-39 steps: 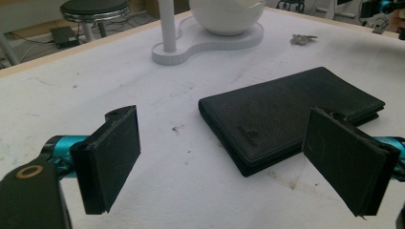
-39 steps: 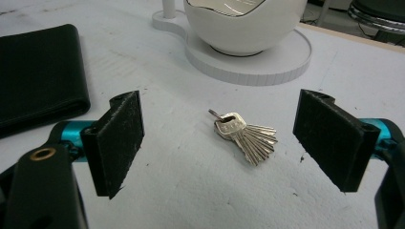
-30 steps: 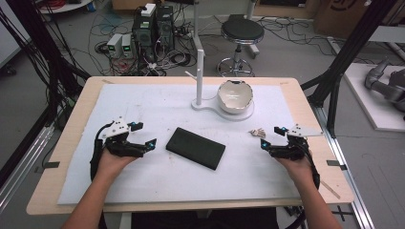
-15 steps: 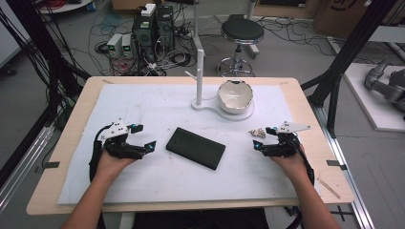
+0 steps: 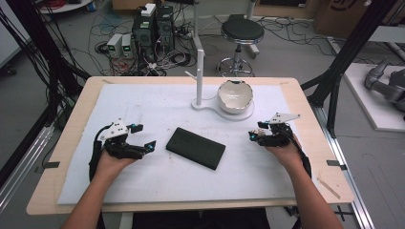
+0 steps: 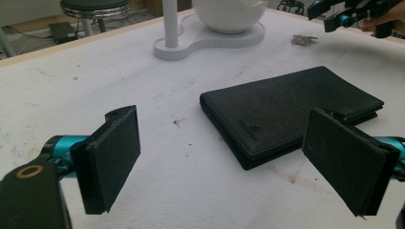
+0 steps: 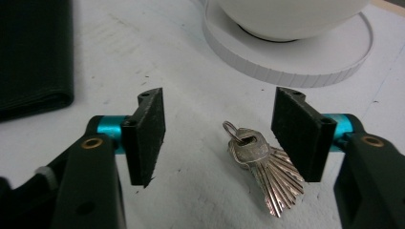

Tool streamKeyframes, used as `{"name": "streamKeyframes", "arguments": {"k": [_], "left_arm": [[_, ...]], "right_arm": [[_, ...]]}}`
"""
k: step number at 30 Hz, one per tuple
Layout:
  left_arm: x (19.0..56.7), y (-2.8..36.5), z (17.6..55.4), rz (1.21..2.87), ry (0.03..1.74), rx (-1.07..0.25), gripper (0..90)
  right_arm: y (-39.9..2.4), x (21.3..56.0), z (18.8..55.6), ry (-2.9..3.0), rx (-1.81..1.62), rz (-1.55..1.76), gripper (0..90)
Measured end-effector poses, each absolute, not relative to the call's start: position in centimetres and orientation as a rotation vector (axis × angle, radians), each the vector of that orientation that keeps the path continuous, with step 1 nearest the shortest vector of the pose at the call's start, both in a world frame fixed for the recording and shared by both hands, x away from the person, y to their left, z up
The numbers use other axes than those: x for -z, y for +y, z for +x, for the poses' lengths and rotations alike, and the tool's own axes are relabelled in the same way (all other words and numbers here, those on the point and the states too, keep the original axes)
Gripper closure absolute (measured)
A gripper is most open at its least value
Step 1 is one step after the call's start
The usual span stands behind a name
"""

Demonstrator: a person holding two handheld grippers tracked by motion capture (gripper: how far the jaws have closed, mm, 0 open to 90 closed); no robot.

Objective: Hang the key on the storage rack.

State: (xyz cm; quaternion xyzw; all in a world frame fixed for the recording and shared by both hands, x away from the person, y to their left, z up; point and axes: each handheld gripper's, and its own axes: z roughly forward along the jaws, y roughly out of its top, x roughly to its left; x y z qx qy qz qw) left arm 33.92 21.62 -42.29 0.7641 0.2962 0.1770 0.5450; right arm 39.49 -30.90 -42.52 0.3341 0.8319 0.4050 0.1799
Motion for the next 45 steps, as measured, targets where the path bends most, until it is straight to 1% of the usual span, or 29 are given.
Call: {"name": "streamKeyframes", "arguments": {"k": [3, 5, 8, 15, 16, 18, 22, 25, 26, 27, 28, 37, 42, 45], "left_arm": [[42.3, 21.6, 33.8, 1.817, 0.704, -0.418, 12.9], [42.4, 21.6, 33.7, 1.822, 0.704, -0.411, 12.9], [42.4, 21.9, 33.6, 1.820, 0.706, -0.407, 12.9], [42.5, 22.0, 33.4, 1.821, 0.712, -0.408, 12.9], [42.5, 22.0, 33.4, 1.825, 0.710, -0.409, 12.9], [42.5, 22.0, 33.4, 1.827, 0.709, -0.407, 12.9], [42.5, 22.1, 33.4, 1.824, 0.714, -0.404, 12.9], [42.5, 22.1, 33.4, 1.826, 0.717, -0.404, 12.9], [42.5, 22.1, 33.4, 1.826, 0.717, -0.404, 12.9], [42.5, 22.1, 33.4, 1.825, 0.716, -0.406, 12.9], [42.5, 22.1, 33.3, 1.827, 0.716, -0.405, 12.9], [42.5, 22.1, 33.3, 1.827, 0.715, -0.406, 12.9], [42.5, 22.1, 33.4, 1.833, 0.715, -0.410, 12.9], [42.5, 22.0, 33.3, 1.835, 0.717, -0.415, 12.9]], "right_arm": [[-30.8, 43.1, 40.0, 2.352, -1.094, 0.973, 47.0], [-30.9, 43.2, 40.2, 2.339, -1.075, 0.978, 49.8], [-30.8, 43.2, 40.3, 2.315, -1.076, 0.976, 52.8], [-29.6, 43.1, 40.9, 2.369, -1.018, 0.940, 55.1], [-29.2, 43.2, 41.0, 2.392, -0.981, 0.921, 57.6], [-28.9, 43.3, 41.2, 2.404, -0.942, 0.916, 59.3], [-28.6, 43.7, 41.5, 2.417, -0.908, 0.913, 66.8], [-28.5, 43.9, 41.5, 2.421, -0.850, 0.920, 74.7], [-28.5, 43.9, 41.5, 2.421, -0.850, 0.920, 74.7], [-28.6, 43.8, 41.5, 2.415, -0.854, 0.927, 86.1], [-28.6, 43.7, 41.4, 2.405, -0.846, 0.925, 88.1], [-30.0, 42.9, 41.4, 2.369, -0.976, 1.029, 89.9], [-30.7, 41.8, 40.8, 2.330, -1.076, 1.032, 90.0], [-30.8, 40.3, 40.2, 2.296, -1.149, 1.006, 90.0]]}}
